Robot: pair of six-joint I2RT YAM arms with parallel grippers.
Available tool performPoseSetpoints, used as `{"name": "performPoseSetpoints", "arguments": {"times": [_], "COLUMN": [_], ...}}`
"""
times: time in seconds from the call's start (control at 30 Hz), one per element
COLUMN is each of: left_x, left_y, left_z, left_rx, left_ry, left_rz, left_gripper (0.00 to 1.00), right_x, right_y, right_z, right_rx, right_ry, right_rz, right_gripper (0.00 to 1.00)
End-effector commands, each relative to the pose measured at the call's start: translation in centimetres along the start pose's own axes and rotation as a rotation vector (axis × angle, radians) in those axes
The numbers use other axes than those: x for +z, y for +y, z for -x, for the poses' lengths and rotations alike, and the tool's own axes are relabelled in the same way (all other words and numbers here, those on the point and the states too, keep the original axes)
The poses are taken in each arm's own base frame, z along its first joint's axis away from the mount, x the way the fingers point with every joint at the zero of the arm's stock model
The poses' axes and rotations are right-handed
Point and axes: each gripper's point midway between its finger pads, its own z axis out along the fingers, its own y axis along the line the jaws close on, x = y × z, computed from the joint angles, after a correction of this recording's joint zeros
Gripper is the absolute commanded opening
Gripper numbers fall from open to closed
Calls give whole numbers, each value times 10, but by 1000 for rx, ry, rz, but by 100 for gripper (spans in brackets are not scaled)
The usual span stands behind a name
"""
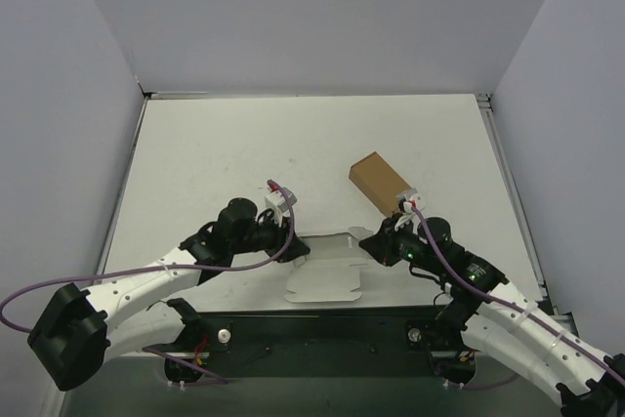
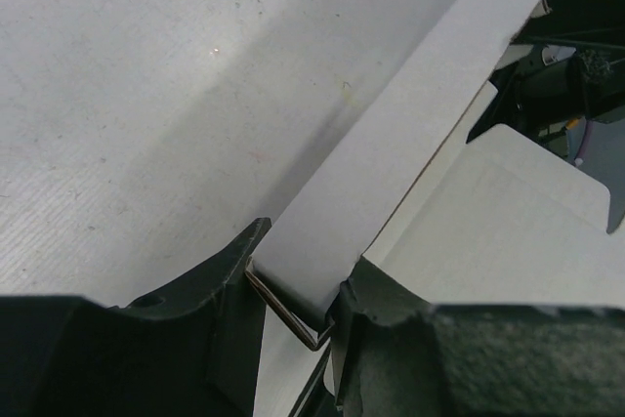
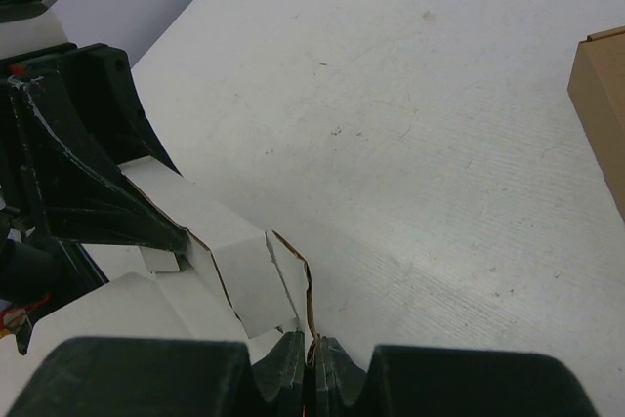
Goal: Fold the paper box
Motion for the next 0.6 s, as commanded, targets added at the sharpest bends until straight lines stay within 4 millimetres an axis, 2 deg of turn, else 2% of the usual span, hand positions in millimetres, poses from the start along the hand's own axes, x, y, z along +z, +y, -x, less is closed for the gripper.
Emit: {"name": "performPoseSetpoints", "arguments": {"times": [0.0, 0.17, 0.2, 0.27, 0.3, 0.37, 0.4, 0.5, 0.53, 0.57], "left_x": [-7, -10, -9, -10, -11, -13, -16, -17, -16, -14], "left_y": [32, 44, 48, 53, 58, 62, 68, 71, 68, 65], "left_z": [9, 8, 4, 4, -3, -3, -6, -10, -10, -10], "left_rx": [-7, -4, -1, 10, 24, 43, 59, 65, 65, 69], "left_ry": [-1, -8, 9, 19, 44, 50, 59, 56, 50, 46], "left_rz": [208, 288, 316, 369, 423, 482, 539, 558, 541, 522], "left_gripper": [0, 0, 0, 0, 0, 0, 0, 0, 0, 0], "right_x": [-9, -15, -14, -14, -13, -13, -12, -11, -10, -11], "right_y": [-21, -18, -11, -12, -5, -7, -1, 1, 1, 2], "right_z": [16, 19, 17, 20, 19, 23, 21, 23, 23, 25], "right_rx": [-8, -72, -91, -103, -118, -110, -119, -102, -95, -92], "right_ry": [-101, -130, -123, -140, -130, -149, -143, -163, -162, -164], "right_rz": [-177, -230, -219, -253, -246, -298, -294, -324, -327, -324], "right_gripper": [0, 0, 0, 0, 0, 0, 0, 0, 2, 14]}}
